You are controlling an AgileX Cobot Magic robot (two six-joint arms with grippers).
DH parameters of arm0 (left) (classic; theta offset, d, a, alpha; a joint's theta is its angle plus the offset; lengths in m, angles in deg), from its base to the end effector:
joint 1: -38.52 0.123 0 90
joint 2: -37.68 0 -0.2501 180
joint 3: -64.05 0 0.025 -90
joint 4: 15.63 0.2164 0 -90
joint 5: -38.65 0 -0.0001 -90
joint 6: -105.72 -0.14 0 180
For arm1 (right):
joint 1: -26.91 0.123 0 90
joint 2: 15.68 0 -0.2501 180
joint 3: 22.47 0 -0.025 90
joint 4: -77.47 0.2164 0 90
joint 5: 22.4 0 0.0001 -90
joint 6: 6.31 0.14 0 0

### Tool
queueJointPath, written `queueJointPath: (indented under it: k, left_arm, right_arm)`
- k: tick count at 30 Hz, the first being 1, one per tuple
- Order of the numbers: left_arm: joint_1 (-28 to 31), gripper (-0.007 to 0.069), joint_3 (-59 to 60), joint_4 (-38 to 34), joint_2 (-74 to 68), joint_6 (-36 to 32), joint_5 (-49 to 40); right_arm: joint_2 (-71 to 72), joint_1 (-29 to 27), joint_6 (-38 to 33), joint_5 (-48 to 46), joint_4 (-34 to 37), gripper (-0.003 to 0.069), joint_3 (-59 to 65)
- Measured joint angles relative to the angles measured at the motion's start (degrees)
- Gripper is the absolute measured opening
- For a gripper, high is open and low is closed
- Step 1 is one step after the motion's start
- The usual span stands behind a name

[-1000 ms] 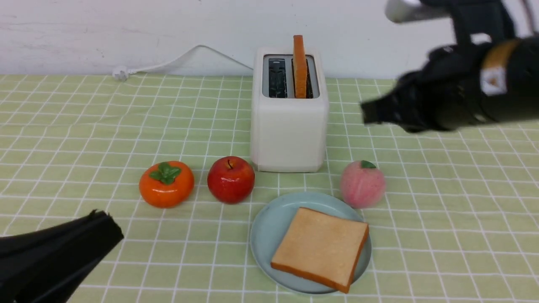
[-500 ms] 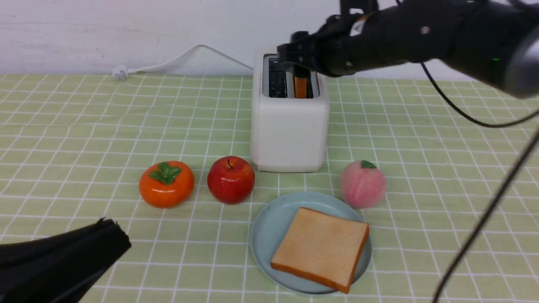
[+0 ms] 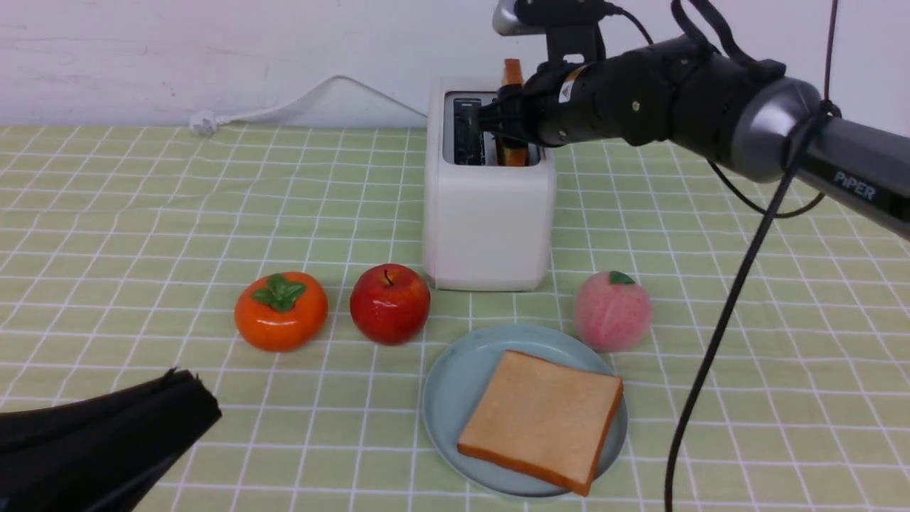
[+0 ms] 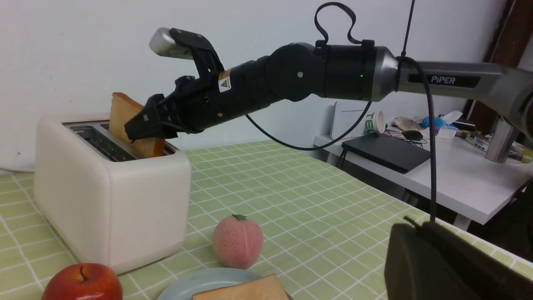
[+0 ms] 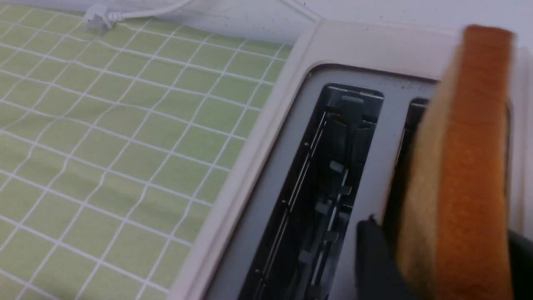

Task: Take toasted bread from bread machine on green coffee tablecloth place on plate.
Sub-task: 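Grasp the toast slice in the toaster and pull it up out of the slot with the right gripper, then place the held slice of bread on top of the slice on the plate with the right gripper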

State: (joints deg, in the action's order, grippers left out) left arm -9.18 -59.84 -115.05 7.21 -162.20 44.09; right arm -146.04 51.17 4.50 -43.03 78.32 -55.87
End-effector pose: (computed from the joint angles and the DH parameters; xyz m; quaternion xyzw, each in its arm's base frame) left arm 0.1026 -0.0935 0.2938 0.1822 0.6670 -0.3286 0.6434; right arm 0.4590 0.2077 0.2472 -0.0956 0.8499 0.1617 0.4923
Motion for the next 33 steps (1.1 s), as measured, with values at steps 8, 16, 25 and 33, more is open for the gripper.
queueJointPath:
  k: [8, 16, 25, 33]
  left_arm:
    - [0.0, -0.0013, 0.0, 0.04, 0.0, -0.89, 0.05]
    - [0.0, -0.0013, 0.0, 0.04, 0.0, -0.89, 0.68]
    - [0.0, -0.0013, 0.0, -0.01, 0.0, -0.89, 0.85]
    - [0.0, -0.0013, 0.0, -0.01, 0.0, -0.89, 0.92]
  right_arm:
    - [1.36, 0.0, 0.06, -0.28, -1.29, 0.0112, -0.36]
    - [15.39, 0.49, -0.39, -7.27, -1.67, 0.0112, -0.36]
    - [32.35, 0.6, -10.32, -41.72, 1.31, 0.0112, 4.67]
    - [32.84, 0.65, -25.59, -34.09, 32.23, 0.0112, 32.48]
